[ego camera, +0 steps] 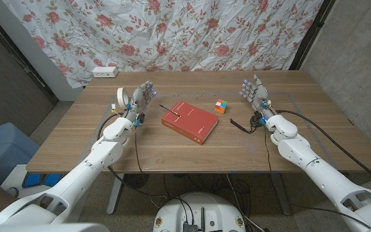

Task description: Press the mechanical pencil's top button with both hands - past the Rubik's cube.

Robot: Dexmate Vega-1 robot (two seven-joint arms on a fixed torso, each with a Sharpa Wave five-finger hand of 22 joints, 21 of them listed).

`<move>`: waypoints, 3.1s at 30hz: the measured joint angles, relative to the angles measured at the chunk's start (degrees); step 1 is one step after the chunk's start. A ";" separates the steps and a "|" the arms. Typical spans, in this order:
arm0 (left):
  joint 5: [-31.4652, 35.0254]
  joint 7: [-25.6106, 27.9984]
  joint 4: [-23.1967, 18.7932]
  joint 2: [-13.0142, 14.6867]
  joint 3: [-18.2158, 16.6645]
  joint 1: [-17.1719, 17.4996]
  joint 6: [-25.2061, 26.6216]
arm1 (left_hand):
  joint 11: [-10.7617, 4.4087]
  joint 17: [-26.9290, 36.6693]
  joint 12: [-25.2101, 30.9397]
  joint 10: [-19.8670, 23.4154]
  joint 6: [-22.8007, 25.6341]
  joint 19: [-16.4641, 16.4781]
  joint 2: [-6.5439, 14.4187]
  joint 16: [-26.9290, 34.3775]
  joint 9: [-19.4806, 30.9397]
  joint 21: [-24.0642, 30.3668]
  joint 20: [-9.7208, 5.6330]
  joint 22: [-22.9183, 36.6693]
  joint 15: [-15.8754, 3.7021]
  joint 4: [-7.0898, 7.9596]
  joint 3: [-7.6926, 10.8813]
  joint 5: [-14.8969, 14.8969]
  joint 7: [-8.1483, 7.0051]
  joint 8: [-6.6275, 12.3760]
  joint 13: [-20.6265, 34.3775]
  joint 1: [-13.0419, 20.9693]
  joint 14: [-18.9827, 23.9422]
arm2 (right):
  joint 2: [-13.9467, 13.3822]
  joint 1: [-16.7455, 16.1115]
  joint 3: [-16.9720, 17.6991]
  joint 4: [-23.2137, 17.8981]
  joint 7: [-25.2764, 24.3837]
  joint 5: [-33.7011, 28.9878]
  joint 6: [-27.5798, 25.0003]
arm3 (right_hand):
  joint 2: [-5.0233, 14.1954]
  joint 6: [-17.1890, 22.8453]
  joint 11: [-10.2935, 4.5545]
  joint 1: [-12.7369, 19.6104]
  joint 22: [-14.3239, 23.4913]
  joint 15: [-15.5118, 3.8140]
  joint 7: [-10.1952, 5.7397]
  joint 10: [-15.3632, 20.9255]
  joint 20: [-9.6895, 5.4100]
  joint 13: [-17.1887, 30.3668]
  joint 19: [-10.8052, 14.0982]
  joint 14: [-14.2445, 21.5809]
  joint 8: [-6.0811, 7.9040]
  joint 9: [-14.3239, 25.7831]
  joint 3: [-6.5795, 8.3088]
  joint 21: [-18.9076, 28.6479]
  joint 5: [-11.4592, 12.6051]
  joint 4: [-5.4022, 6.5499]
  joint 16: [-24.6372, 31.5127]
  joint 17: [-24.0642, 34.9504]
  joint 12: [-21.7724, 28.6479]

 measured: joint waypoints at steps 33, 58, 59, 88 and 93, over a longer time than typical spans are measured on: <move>7.20 4.52 -8.45 6.50 1.02 1.22 5.48 | -3.71 -0.01 0.45 5.58 5.44 3.06 0.66 0.00 -0.02 0.34 -1.85 -0.02 -3.07 -4.31 0.31 0.00 -2.77 0.22 0.00 1.59 3.11 | 1.40 -0.91 -0.11 0.23 -1.59 -0.94 2.56 | 0.60 0.30 -0.73 0.61 -0.02 -0.69 -0.31 0.71 -1.02 -0.01 0.18 0.68 0.23 -0.02 0.47 0.42 0.53 -0.48 0.00 -1.45 0.21; 17.32 4.80 -15.82 15.56 4.27 -1.05 16.31 | -5.49 -0.02 0.44 9.62 9.53 4.12 1.82 0.00 -0.02 0.08 -2.02 -0.02 -3.07 -8.80 0.53 -0.27 -4.21 0.44 -0.01 4.10 4.33 | 1.95 0.59 -0.50 3.39 -0.75 -1.88 3.94 | 0.97 0.63 -0.41 0.98 -0.16 -0.90 0.03 1.02 -1.02 -0.17 0.17 0.89 0.23 -0.16 1.08 0.41 0.75 -0.62 0.00 -2.25 0.21; 17.91 4.56 -15.85 16.09 4.42 -1.14 16.25 | -5.55 -0.02 0.44 9.68 9.62 4.20 2.02 0.00 -0.02 0.08 -1.93 -0.02 -3.07 -9.09 0.50 -0.27 -4.30 0.44 -0.01 4.30 4.33 | 2.02 0.70 -0.59 3.49 -0.75 -2.03 3.94 | 0.97 0.61 -0.41 0.98 -0.16 -0.90 0.01 1.02 -1.02 -0.17 0.17 0.89 0.23 -0.16 1.10 0.41 0.75 -0.64 0.00 -2.28 0.21; 32.64 -4.87 -17.74 24.61 7.37 -5.82 17.98 | -10.82 -0.03 0.16 16.17 16.71 8.08 -1.72 0.00 -0.03 -0.37 -2.15 -0.16 -3.38 -16.31 -0.18 -0.92 -10.77 1.56 -0.02 14.91 7.30 | 2.94 1.08 -1.61 3.24 -3.81 -4.07 3.41 | 0.98 0.81 -0.62 0.97 -0.15 -1.11 -0.20 1.22 -1.02 -0.16 0.18 1.09 0.23 -0.01 1.12 0.41 0.74 -0.62 0.00 -3.08 0.21; 36.12 -6.31 -19.32 26.61 8.66 -7.48 18.83 | -11.47 -0.03 -0.04 16.82 18.24 8.07 -3.48 0.00 -0.03 -0.47 -2.15 -0.15 -3.47 -16.31 -0.18 -1.12 -11.68 1.99 -0.02 17.54 7.83 | 3.05 1.18 -1.72 3.24 -4.03 -4.35 3.38 | 1.35 0.81 -0.62 0.59 -0.15 -0.79 -0.20 1.22 -1.02 -0.16 0.17 1.40 0.23 -0.01 1.34 0.41 0.73 -0.39 0.00 -3.08 0.21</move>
